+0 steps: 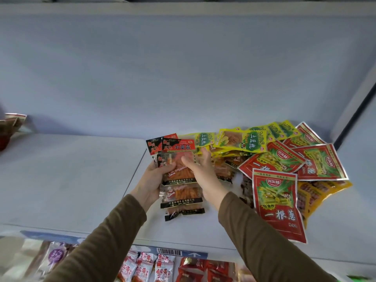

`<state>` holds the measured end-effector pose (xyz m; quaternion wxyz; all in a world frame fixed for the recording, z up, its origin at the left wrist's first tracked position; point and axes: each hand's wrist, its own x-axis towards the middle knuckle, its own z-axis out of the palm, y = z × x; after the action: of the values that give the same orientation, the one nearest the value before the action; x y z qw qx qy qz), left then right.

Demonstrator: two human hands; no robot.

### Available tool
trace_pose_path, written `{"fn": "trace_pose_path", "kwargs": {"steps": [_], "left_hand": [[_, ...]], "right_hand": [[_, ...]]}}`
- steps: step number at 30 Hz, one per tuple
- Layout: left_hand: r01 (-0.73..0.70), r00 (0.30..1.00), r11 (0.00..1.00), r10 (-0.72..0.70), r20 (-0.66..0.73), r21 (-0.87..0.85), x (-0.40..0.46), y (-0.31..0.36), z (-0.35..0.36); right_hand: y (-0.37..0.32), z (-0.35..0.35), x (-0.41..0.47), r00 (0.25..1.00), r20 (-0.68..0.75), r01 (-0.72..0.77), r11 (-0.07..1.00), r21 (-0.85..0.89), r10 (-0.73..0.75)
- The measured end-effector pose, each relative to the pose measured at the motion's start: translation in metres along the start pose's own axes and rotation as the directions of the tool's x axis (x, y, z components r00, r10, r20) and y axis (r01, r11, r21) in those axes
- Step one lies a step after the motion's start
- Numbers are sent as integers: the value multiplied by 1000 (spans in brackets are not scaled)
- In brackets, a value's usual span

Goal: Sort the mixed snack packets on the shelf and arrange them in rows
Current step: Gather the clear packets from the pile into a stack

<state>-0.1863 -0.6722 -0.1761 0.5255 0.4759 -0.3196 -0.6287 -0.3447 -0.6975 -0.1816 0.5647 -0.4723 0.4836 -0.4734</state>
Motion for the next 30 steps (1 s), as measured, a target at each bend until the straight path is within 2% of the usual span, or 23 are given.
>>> {"fn": "trace_pose_path", "kwargs": {"steps": [4,7,12,16,20,23,27,30], "left_hand": [[-11,999,1000,10,-50,-11,0,9,-21],[-7,996,1000,7,-94,-3,1,18,-42],[-9,987,999,2,-160,-41,3,45,-96],[8,990,1000,-4,-140,24,3,81,-164],[-6,1000,999,7,-29,45,-1,122,-248],[28,999,995,-25,-39,93,-8,148,-302],[65,998,964,-68,2,259,-14,168,-364],[50,998,955,-36,-52,293,-13,176,-397]], "right_hand": [[6,10,11,970,172,-143,974,-175,174],[9,38,12,952,235,-148,967,-209,196],[22,112,22,984,159,-56,986,-160,82],[23,186,30,979,172,-91,990,-108,109],[21,269,39,955,213,-212,977,-3,208],[20,327,48,952,198,-255,963,91,234],[20,395,63,978,71,-200,974,101,194],[25,437,73,991,51,-129,987,92,125]]}}
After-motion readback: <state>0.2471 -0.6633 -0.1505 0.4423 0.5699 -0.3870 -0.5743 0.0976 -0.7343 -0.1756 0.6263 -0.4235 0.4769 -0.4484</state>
